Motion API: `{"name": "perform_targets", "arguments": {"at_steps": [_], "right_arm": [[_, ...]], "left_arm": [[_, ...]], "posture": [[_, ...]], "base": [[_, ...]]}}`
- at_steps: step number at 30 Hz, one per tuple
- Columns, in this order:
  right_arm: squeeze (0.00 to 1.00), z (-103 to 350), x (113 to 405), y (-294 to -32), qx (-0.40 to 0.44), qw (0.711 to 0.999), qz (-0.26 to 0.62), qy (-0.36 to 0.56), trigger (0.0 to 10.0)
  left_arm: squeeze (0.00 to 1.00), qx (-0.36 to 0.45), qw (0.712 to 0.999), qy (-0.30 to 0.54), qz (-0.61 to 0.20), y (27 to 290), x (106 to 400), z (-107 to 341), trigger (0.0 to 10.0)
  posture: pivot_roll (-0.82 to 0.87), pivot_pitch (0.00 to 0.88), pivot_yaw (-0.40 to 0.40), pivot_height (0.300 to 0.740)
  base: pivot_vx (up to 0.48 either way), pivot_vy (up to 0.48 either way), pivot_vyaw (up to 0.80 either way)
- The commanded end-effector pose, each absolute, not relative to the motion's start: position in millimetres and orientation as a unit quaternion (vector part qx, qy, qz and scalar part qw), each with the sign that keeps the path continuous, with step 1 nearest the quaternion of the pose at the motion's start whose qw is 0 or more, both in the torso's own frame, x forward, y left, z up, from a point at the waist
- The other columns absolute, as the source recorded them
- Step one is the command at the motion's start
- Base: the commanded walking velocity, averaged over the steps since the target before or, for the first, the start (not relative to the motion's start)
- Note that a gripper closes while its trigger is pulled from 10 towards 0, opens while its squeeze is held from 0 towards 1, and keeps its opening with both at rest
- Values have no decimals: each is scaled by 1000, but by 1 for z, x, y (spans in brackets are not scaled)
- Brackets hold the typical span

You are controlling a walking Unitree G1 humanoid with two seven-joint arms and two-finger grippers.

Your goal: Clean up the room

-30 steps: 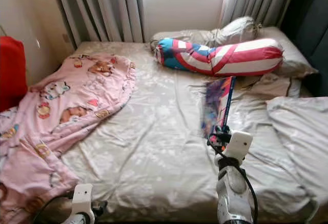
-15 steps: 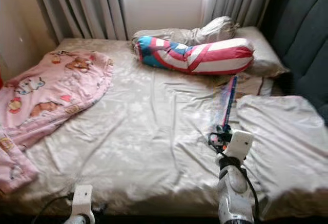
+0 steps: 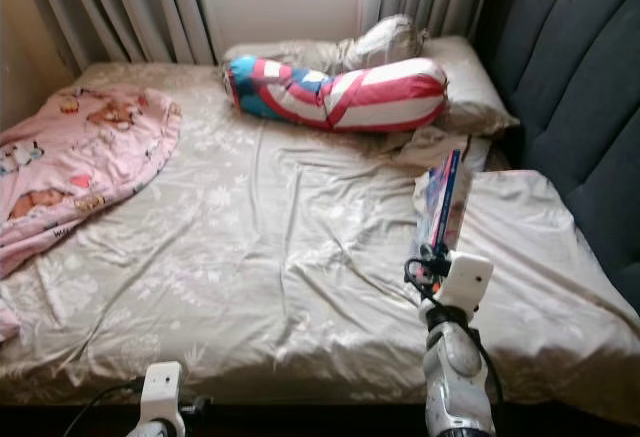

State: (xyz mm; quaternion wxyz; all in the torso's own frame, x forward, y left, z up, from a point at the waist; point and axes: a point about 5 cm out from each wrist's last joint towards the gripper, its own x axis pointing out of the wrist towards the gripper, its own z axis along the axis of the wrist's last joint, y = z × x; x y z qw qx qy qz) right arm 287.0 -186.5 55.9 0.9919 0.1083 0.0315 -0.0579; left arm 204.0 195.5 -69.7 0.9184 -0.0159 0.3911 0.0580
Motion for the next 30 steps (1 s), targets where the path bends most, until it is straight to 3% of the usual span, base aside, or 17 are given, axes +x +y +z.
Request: {"name": "perform_targets", "arguments": {"at_steps": [1, 20, 25, 30], "right_arm": [[0, 65, 292, -179, 107, 993, -39, 14, 10000], [0, 59, 292, -177, 108, 993, -39, 37, 10000], [0, 58, 293, -176, 103, 993, -36, 44, 10000], [0, 59, 293, -175, 103, 993, -35, 38, 10000]], "left_arm": [[0, -16, 916, 396, 63, 199, 201, -71, 10000], [0, -16, 915, 398, 55, 193, 202, -72, 10000], [0, -18, 917, 395, 57, 194, 203, -70, 10000], [0, -18, 917, 395, 59, 195, 203, -71, 10000]], "posture": [[-107, 28, -25, 740], [-108, 29, -25, 740], [-108, 30, -24, 740], [-107, 30, -25, 740]], "base": [[0, 0, 0], [0, 0, 0], [241, 0, -623], [240, 0, 0]]}}
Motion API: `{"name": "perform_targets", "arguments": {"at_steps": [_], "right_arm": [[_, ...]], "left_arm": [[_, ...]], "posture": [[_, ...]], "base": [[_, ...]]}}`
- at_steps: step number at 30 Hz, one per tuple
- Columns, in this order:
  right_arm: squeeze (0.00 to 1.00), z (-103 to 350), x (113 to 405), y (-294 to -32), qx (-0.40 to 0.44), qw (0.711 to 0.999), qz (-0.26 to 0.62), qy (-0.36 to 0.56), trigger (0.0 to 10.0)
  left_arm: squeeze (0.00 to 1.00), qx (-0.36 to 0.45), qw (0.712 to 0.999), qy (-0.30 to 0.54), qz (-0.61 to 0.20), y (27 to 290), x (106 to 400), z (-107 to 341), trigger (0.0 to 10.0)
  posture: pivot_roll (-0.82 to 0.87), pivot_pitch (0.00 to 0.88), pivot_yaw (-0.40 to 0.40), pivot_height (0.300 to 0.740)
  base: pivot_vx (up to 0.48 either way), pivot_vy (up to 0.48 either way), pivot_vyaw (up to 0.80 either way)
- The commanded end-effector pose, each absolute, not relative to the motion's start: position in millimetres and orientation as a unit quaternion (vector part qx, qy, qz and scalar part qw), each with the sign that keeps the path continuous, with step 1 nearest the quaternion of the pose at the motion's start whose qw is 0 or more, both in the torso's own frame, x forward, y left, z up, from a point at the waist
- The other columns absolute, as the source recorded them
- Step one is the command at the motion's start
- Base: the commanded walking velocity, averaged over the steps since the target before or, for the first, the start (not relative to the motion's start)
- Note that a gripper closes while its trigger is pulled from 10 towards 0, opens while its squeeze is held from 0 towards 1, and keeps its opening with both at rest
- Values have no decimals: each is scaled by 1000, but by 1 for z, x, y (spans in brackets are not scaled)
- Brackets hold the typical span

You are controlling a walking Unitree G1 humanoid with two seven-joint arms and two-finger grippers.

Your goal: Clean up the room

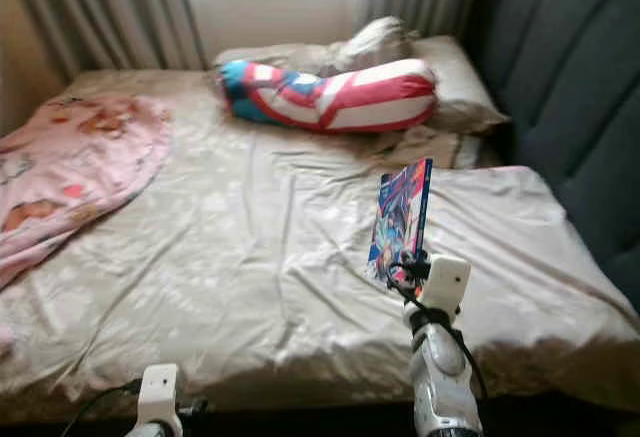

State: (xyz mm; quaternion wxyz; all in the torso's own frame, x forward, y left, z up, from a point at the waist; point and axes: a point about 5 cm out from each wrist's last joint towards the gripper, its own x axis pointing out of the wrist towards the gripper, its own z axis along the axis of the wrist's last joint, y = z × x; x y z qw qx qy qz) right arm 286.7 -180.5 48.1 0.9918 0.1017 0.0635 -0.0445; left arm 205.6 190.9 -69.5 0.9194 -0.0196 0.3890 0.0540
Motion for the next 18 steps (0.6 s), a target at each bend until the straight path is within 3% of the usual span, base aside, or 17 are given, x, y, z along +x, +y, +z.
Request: {"name": "perform_targets", "arguments": {"at_steps": [1, 18], "right_arm": [[0, 59, 293, -175, 103, 993, -35, 39, 10000], [0, 57, 293, -174, 100, 993, -30, 47, 10000]], "left_arm": [[0, -18, 917, 395, 59, 196, 203, -71, 10000], [0, -17, 915, 397, 65, 198, 200, -71, 10000]], "posture": [[-107, 30, -25, 740], [-105, 28, -29, 740]], "base": [[244, 0, 0], [215, 0, 0]]}}
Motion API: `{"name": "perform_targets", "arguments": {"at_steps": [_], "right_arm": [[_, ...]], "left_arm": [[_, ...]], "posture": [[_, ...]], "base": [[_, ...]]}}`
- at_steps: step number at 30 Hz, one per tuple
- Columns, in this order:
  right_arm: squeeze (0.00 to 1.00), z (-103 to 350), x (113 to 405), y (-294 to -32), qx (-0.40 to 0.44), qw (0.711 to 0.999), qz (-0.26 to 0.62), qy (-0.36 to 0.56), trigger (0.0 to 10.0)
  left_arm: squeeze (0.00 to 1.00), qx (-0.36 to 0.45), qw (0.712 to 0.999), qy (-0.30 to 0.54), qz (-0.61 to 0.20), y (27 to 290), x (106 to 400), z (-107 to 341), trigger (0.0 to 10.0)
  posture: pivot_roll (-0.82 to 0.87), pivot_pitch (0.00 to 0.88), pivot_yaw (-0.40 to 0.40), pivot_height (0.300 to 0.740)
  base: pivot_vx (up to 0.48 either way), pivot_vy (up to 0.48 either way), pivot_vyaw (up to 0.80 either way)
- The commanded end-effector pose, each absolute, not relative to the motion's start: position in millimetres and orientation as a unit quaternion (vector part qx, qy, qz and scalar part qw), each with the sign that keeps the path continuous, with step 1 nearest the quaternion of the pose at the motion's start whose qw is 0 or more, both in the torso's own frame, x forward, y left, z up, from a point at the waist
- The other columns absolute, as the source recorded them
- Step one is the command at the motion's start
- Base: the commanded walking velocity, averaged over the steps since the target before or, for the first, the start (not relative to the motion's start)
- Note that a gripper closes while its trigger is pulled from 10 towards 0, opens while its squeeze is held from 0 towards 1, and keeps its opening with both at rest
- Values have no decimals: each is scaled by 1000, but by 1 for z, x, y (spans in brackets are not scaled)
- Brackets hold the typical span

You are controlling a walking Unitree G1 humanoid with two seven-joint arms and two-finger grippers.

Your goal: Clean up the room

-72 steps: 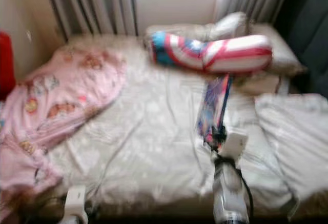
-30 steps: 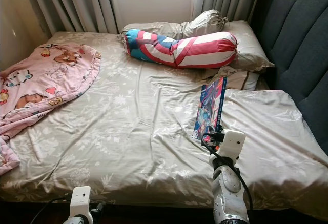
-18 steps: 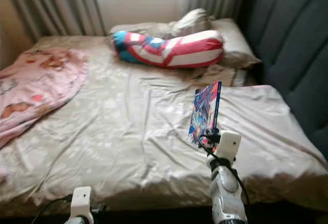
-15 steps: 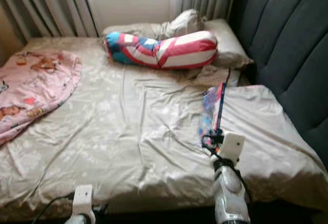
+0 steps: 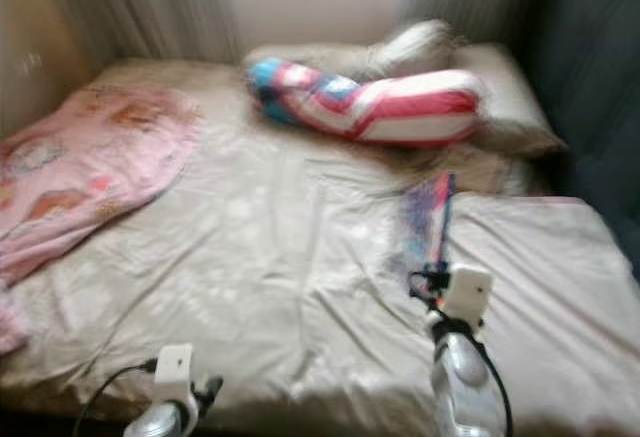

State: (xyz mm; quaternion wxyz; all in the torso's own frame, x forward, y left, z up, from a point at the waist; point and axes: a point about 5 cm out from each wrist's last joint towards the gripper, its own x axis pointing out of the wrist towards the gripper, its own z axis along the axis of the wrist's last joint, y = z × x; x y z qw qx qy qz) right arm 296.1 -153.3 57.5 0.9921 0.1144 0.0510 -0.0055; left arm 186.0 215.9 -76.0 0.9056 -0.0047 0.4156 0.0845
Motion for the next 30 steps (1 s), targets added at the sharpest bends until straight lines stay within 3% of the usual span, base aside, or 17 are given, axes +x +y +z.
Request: {"name": "perform_targets", "arguments": {"at_steps": [1, 30], "right_arm": [[0, 57, 293, -174, 100, 993, -30, 48, 10000], [0, 52, 291, -168, 99, 993, -14, 59, 10000]], "left_arm": [[0, -17, 915, 397, 65, 198, 201, -71, 10000], [0, -12, 913, 403, 68, 205, 194, -74, 10000]], "posture": [[-105, 28, -29, 740], [-105, 8, -24, 740]], "base": [[0, 0, 0], [0, 0, 0]]}}
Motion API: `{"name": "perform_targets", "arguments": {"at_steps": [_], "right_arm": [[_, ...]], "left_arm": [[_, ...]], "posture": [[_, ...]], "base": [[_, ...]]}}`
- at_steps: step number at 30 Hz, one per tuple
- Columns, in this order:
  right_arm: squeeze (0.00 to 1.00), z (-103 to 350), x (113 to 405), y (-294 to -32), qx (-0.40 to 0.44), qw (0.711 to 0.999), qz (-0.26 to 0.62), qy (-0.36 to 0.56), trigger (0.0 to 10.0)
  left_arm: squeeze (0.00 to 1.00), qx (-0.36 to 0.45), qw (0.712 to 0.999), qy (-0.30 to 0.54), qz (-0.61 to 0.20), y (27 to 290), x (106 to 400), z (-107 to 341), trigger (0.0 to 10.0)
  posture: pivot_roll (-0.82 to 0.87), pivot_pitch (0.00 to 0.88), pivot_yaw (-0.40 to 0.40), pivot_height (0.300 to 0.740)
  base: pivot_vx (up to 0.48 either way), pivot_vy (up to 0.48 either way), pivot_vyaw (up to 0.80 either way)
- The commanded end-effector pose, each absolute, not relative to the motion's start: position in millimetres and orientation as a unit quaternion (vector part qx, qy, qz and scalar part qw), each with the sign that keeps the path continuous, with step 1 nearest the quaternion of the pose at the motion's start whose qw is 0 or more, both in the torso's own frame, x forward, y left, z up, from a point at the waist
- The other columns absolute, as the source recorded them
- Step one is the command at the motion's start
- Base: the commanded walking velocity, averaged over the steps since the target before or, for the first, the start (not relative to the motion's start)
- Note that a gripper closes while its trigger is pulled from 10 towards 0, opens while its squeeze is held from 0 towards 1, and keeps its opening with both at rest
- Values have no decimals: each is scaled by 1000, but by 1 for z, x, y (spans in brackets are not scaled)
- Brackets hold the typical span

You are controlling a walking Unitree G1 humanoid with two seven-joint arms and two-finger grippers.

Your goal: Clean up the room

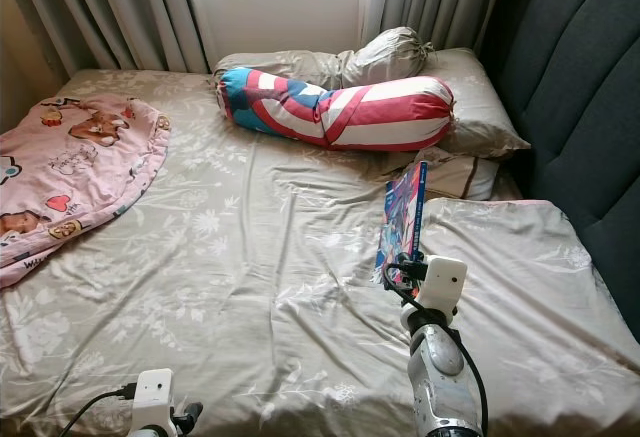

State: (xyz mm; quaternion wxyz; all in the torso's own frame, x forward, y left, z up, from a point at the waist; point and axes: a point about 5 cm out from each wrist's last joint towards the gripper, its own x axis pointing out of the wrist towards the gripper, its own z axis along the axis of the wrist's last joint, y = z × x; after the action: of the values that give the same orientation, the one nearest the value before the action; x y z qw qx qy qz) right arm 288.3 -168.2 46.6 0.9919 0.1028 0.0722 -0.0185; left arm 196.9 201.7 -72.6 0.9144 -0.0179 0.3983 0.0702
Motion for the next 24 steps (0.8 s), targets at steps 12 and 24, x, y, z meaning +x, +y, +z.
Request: {"name": "perform_targets", "arguments": {"at_steps": [12, 24], "right_arm": [[0, 48, 289, -160, 97, 992, 13, 74, 10000], [0, 48, 286, -156, 95, 992, 36, 77, 10000]], "left_arm": [[0, 11, 932, 359, 49, 202, 214, -61, 10000], [0, 20, 976, 212, 38, 220, 240, -26, 10000]], "posture": [[-104, 19, -25, 740], [-107, 25, -18, 740]], "base": [[0, 0, 0], [0, 0, 0]]}}
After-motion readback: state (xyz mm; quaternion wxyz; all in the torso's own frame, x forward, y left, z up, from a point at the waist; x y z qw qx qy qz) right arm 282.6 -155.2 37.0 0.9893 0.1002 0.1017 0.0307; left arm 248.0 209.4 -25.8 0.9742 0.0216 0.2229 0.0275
